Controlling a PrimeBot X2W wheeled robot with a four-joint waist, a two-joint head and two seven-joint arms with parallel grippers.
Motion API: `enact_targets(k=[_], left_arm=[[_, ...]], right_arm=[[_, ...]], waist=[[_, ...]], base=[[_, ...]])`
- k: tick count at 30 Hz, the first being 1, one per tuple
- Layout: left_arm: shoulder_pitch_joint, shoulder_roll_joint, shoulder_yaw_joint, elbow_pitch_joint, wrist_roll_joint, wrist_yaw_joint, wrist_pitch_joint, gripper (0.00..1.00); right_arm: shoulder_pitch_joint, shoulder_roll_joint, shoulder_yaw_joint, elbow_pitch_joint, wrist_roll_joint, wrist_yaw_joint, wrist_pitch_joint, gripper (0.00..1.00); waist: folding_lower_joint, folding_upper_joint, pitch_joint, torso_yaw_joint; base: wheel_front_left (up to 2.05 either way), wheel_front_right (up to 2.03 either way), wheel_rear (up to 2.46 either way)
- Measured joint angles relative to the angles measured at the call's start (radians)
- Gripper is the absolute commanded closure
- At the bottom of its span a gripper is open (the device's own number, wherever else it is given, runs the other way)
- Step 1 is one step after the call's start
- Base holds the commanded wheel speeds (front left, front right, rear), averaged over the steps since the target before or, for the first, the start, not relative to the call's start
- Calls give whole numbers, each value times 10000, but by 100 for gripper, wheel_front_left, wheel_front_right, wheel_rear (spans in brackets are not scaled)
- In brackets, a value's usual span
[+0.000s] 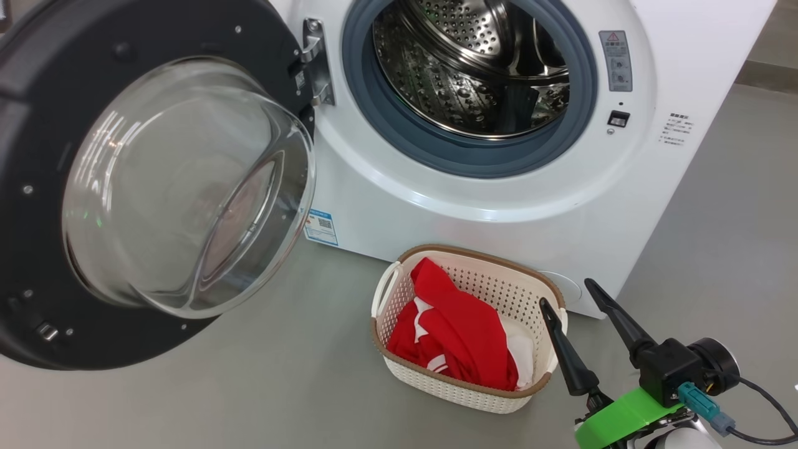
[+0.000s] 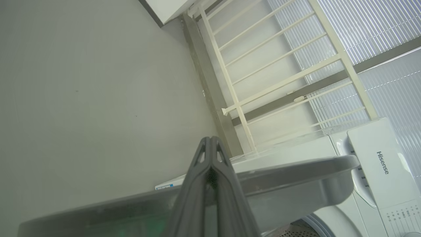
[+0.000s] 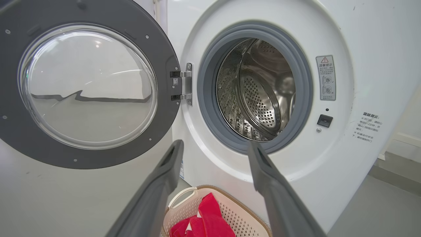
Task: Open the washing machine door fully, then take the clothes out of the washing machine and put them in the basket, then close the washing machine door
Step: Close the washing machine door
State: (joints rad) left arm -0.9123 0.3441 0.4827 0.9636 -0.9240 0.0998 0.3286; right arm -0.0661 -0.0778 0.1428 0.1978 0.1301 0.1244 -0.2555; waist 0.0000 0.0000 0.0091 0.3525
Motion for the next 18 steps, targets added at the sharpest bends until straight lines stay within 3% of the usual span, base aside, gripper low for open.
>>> enact_targets(k=[4, 18], left_arm=[[-199, 188, 67, 439, -226, -84, 385, 100], [-50, 125, 105, 616, -842, -1248, 1615, 100]], right_arm=[[1, -42, -10, 0, 2, 0, 0, 0], [10, 10, -44, 0, 36, 0, 0, 0]], waist=[[0, 0, 34, -78], [0, 0, -68, -15]], base=[[0, 0, 0], [0, 0, 0]])
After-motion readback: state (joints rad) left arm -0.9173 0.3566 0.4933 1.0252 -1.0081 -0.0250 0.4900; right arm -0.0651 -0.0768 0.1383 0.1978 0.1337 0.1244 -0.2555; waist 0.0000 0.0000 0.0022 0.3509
